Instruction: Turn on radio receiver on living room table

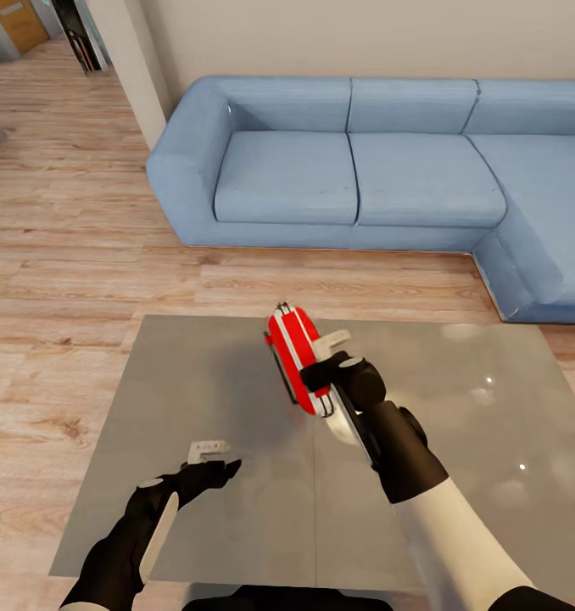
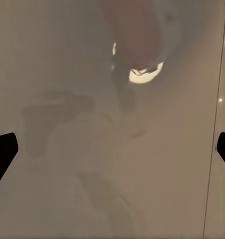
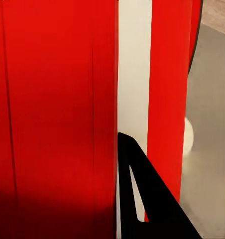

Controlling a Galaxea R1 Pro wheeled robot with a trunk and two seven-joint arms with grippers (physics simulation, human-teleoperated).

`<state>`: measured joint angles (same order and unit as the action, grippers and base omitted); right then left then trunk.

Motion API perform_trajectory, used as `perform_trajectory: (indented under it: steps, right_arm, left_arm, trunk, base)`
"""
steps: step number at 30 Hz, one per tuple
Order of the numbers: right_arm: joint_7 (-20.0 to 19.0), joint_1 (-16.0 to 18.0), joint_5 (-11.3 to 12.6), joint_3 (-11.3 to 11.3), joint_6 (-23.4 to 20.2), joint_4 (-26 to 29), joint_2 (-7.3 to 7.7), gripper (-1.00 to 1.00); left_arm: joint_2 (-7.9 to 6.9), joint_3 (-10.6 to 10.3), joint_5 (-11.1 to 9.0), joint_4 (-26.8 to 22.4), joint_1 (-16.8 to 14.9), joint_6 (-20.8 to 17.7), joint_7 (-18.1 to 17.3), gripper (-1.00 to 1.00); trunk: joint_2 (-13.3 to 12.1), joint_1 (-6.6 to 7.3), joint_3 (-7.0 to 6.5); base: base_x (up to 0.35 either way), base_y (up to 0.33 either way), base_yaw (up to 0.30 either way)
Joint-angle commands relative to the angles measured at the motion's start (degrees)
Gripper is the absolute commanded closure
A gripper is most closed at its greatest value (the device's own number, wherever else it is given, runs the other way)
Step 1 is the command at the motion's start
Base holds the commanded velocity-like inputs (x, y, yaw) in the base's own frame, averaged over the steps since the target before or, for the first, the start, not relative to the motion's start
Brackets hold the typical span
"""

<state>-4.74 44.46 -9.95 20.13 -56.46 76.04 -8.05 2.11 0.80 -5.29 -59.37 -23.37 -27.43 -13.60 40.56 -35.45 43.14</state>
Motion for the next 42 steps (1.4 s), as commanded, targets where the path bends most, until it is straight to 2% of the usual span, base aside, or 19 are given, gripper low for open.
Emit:
perform_trajectory:
  steps: [1,4,6,15,30,35,38,40,42]
  right_arm:
    - [-0.6,0.0,1.0,0.0,-0.7,0.2,0.2,1.0]
    - [-4.5,0.0,3.3,-0.1,-3.1,0.8,1.48,1.0]
    - [-6.4,0.0,3.9,-0.1,-3.5,1.3,2.48,1.0]
    - [-8.9,0.0,4.6,-0.1,-3.5,1.8,5.76,1.0]
    - [-11.8,0.0,4.9,-0.1,-3.5,1.8,8.16,1.0]
    - [-11.4,0.0,4.1,0.2,-3.5,2.1,8.32,1.0]
    - [-10.9,0.0,3.6,0.4,-3.5,2.6,9.09,1.0]
    - [-10.1,-0.2,1.7,0.5,-3.5,3.7,9.99,1.0]
    - [-9.1,-1.1,-1.8,1.2,-3.4,5.5,10.38,1.0]
  left_arm:
    - [0.0,0.0,0.0,0.0,0.0,0.0,-0.2,-1.0]
    - [0.0,0.0,-0.1,0.0,0.0,0.0,-1.1,-1.0]
    - [0.0,0.0,-0.1,0.0,0.0,0.0,-1.7,-1.0]
    - [0.0,0.0,-0.1,0.0,0.0,0.0,-2.2,-1.0]
    - [0.0,0.0,-0.1,0.1,0.0,0.0,-2.2,-1.0]
    - [0.0,0.0,-0.1,0.2,0.0,0.0,-2.2,-1.0]
    - [0.0,0.0,-0.1,0.3,0.0,0.0,-2.2,-1.0]
    - [0.0,0.0,-0.1,0.3,0.0,0.0,-2.2,-1.0]
    - [0.0,-0.1,-0.1,0.3,0.0,0.0,-2.2,-1.0]
  trunk:
    - [0.0,0.0,-0.01]
    - [0.0,0.0,-0.01]
    - [0.0,0.0,-0.01]
    - [0.0,0.0,-0.01]
    - [0.0,0.0,-0.01]
    - [0.0,0.0,-0.01]
    - [0.0,0.0,-0.01]
    - [0.0,0.0,-0.01]
    - [0.0,0.0,-0.01]
  base:
    - [0.0,0.0,0.0]
    - [0.0,0.0,0.0]
    - [0.0,0.0,0.0]
    - [0.0,0.0,0.0]
    - [0.0,0.0,0.0]
    - [0.0,0.0,0.0]
    - [0.0,0.0,0.0]
    - [0.0,0.0,0.0]
    - [0.0,0.0,0.0]
